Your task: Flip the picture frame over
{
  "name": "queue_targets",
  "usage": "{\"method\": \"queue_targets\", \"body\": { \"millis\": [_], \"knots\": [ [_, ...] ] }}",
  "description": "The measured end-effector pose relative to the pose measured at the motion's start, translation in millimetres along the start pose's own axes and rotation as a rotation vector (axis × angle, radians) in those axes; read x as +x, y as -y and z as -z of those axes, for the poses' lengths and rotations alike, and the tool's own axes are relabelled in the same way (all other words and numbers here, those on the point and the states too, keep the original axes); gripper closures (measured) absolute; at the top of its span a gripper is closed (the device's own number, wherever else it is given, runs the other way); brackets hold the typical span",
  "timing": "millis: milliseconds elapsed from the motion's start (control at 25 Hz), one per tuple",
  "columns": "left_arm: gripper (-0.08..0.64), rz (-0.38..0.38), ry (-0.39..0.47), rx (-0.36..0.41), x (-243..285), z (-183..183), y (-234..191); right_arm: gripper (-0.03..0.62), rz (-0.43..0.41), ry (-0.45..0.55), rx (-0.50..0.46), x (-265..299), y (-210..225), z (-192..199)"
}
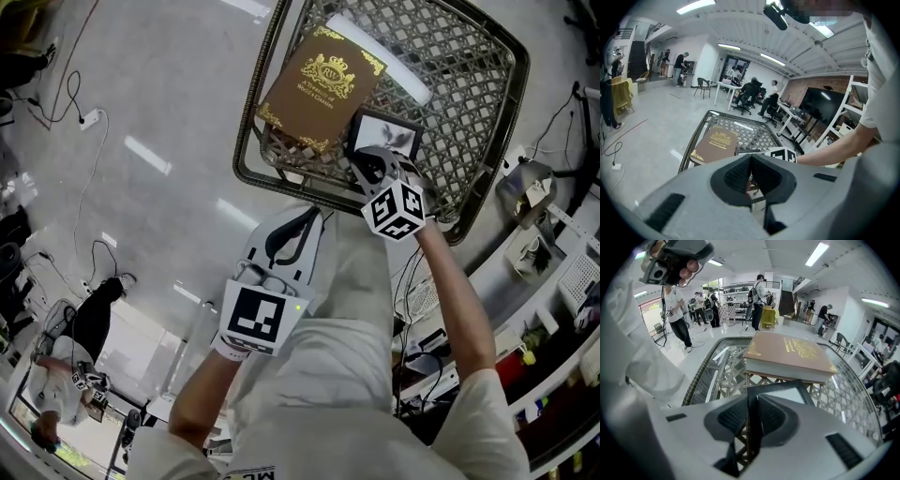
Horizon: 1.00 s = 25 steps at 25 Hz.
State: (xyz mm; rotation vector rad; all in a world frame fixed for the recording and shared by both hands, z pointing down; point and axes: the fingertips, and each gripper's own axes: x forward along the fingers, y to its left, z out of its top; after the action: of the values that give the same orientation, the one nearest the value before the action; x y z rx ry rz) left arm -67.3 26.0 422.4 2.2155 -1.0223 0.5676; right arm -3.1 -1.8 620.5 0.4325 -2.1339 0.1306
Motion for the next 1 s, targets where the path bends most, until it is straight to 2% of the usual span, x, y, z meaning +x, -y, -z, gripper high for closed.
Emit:
{"method": "queue_targets", "body": {
  "millis": [160, 440, 720, 1000],
  "knots": [
    [0.535, 0.011, 0.002, 0.016, 0.3, 1.3, 1.3, 0.514, 0.003, 0.0, 0.004, 0.0, 0.2, -1.2],
    [0.535, 0.005, -0.001, 0.009, -2.3, -0.1, -3.4, 0.515, 0.008, 0.047, 0.104, -10.4, 3.7, -11.8],
    [0.535, 0.01, 0.003, 0.016, 0.4, -6.8, -1.9, 0.515, 0.013, 0.142, 0.29, -33.0, 13.0, -27.6],
    [0.534, 0.011, 0.006, 0.021, 5.0, -9.2, -0.3, 0.515, -0.013, 0.281, 0.526, -52.7, 19.2, -45.4]
  ]
}}
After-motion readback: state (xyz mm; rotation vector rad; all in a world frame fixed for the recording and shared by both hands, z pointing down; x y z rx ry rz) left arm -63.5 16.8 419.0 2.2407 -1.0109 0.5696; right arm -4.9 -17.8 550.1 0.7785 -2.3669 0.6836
